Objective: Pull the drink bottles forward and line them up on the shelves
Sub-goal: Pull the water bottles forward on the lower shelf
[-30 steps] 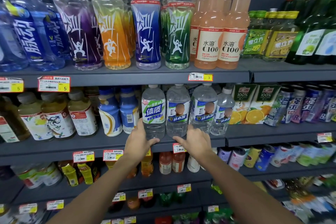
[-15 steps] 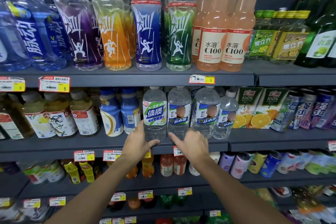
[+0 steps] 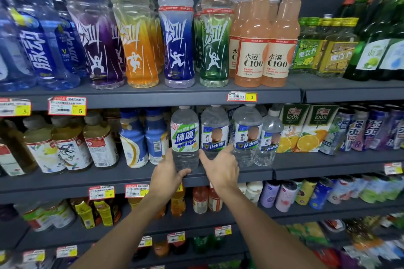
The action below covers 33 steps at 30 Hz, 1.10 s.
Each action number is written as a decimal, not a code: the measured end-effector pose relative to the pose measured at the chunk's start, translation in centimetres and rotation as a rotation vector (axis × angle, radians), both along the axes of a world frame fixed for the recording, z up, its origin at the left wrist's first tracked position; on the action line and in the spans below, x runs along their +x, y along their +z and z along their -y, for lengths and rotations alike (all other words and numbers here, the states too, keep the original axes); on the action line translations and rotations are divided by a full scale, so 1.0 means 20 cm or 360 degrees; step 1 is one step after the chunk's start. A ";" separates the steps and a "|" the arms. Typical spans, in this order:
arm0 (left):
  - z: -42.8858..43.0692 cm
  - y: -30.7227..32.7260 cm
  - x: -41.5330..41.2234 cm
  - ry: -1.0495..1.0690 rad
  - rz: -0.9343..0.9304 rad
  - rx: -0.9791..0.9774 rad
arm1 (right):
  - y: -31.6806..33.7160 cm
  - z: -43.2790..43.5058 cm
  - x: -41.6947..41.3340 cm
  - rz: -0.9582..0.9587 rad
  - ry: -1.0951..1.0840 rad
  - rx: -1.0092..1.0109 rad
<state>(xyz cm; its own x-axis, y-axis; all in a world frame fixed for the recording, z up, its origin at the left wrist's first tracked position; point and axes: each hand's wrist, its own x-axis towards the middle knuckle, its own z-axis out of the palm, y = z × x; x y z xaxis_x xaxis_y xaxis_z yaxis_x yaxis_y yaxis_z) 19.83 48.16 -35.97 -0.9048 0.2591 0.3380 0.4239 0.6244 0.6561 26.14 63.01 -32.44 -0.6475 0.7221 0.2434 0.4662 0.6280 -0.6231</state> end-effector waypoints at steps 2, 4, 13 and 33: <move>0.00 0.00 0.00 -0.0005 -0.0016 -0.0007 | 0.00 0.01 -0.01 -0.0006 -0.0021 -0.0008; 0.00 0.00 0.00 -0.0004 -0.0029 -0.0014 | 0.00 0.01 -0.01 -0.0009 -0.0030 0.0007; 0.01 -0.01 -0.01 -0.0042 -0.0012 -0.0028 | -0.02 -0.06 0.04 0.0022 0.0064 0.0097; 0.04 0.03 -0.06 -0.0119 -0.0008 -0.0142 | -0.15 -0.40 0.09 0.0446 0.0657 0.0839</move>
<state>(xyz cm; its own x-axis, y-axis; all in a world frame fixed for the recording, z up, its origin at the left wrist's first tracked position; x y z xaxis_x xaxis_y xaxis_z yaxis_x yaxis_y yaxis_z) 18.62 47.42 -35.44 -0.8800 0.3553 0.3151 0.4748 0.6468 0.5969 27.99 70.92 -35.53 -0.9311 0.2375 0.2769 0.2238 0.9713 -0.0807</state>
